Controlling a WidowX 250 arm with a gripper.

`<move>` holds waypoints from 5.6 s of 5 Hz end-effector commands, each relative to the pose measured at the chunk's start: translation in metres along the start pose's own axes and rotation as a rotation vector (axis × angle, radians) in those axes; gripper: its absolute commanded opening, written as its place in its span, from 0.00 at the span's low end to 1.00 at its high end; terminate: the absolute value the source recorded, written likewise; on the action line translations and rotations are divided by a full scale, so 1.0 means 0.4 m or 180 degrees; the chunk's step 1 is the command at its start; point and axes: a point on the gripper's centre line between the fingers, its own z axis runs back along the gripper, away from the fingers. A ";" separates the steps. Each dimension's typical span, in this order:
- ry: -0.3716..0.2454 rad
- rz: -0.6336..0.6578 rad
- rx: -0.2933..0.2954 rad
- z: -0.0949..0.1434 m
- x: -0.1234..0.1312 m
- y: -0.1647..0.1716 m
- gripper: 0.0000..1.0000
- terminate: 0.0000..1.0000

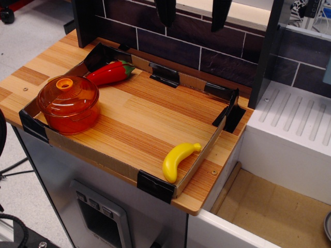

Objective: Take lid off pot

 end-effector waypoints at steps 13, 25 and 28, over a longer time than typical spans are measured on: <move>0.0137 -0.0799 0.0272 -0.228 -0.035 0.433 1.00 0.00; 0.0044 -0.0290 0.0258 -0.066 0.010 0.246 0.00 0.00; 0.0003 -0.0492 0.0196 -0.172 0.011 0.196 0.00 0.00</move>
